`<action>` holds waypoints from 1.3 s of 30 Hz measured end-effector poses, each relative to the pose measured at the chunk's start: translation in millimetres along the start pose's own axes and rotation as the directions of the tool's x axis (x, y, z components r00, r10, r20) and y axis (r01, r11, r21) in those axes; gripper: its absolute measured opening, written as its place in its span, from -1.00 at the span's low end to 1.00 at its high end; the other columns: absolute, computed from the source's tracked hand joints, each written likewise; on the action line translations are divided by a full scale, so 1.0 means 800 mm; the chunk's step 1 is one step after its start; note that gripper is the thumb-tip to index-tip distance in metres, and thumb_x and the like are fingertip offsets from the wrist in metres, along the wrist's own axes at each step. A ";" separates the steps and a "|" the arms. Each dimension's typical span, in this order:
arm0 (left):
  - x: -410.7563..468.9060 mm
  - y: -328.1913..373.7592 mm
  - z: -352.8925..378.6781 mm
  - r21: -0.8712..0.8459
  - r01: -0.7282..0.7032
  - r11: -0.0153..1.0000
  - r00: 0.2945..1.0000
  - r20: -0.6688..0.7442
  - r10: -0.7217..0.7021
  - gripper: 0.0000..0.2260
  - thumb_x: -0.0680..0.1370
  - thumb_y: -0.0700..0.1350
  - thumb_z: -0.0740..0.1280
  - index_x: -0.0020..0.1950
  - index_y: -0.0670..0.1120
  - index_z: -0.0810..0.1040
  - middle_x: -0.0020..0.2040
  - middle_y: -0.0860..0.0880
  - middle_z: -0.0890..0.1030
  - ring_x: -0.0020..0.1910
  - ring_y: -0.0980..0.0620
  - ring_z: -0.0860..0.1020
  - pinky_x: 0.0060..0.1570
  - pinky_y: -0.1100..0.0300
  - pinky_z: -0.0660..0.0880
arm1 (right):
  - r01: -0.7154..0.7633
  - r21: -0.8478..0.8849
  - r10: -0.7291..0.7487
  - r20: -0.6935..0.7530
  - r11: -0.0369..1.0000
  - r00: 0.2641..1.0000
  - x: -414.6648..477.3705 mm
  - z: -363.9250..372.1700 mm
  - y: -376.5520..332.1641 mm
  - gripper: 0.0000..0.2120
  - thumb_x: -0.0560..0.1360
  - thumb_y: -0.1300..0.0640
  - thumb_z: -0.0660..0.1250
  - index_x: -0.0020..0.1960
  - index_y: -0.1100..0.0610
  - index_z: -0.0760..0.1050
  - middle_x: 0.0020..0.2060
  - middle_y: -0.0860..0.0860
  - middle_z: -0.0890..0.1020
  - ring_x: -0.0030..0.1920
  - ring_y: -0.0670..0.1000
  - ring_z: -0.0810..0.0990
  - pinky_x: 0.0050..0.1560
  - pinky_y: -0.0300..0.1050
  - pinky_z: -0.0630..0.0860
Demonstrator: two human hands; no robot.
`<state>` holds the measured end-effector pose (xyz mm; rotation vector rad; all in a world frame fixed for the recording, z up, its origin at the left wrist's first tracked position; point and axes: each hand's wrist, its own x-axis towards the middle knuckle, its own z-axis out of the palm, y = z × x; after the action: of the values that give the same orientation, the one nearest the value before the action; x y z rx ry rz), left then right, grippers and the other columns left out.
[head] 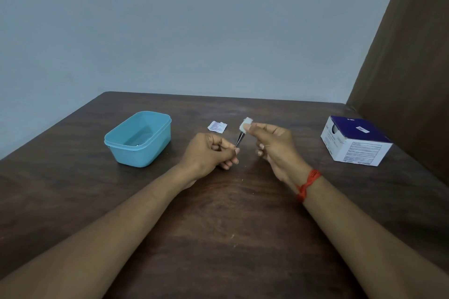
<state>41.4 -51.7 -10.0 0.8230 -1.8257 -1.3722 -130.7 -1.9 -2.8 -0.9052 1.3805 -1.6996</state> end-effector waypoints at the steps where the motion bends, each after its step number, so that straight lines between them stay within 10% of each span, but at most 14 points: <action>1: -0.001 0.001 0.000 0.008 0.000 1.000 1.000 -0.012 0.000 -0.94 0.51 -0.23 0.49 -0.15 -0.18 0.68 -0.30 -0.13 0.71 -0.40 0.06 0.63 -0.33 0.27 0.60 | 0.009 -0.029 -0.009 0.001 1.000 1.000 -0.001 0.001 0.002 -0.82 0.36 0.04 0.60 -0.15 0.13 0.73 -0.37 0.04 0.47 -0.50 -0.12 0.27 -0.46 -0.21 0.27; 15: -0.004 0.025 -0.028 -0.331 0.331 0.884 0.919 0.328 -0.221 -0.77 0.48 0.00 0.42 -0.04 -0.14 0.75 -0.12 -0.12 0.72 -0.22 0.12 0.67 -0.21 0.29 0.62 | 0.009 -0.028 -0.003 0.207 1.000 0.978 -0.002 -0.012 -0.021 -0.88 0.44 0.12 0.54 -0.09 0.17 0.73 -0.18 0.08 0.52 -0.41 -0.11 0.30 -0.39 -0.23 0.31; 39: -0.002 0.013 -0.007 -0.330 0.115 0.937 0.992 -0.004 -0.124 -0.82 0.28 -0.15 0.60 -0.17 -0.17 0.75 -0.22 -0.17 0.71 -0.29 0.05 0.66 -0.27 0.29 0.59 | 0.062 -0.221 -0.062 0.006 0.973 0.998 -0.012 0.007 -0.015 -0.84 0.44 0.15 0.48 -0.31 0.06 0.69 -0.53 -0.15 0.48 -0.51 -0.13 0.32 -0.46 -0.21 0.33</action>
<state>46.5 -50.8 0.9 0.7774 -1.4896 -1.6806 -122.7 5.9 9.3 -1.0807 1.5802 -1.6133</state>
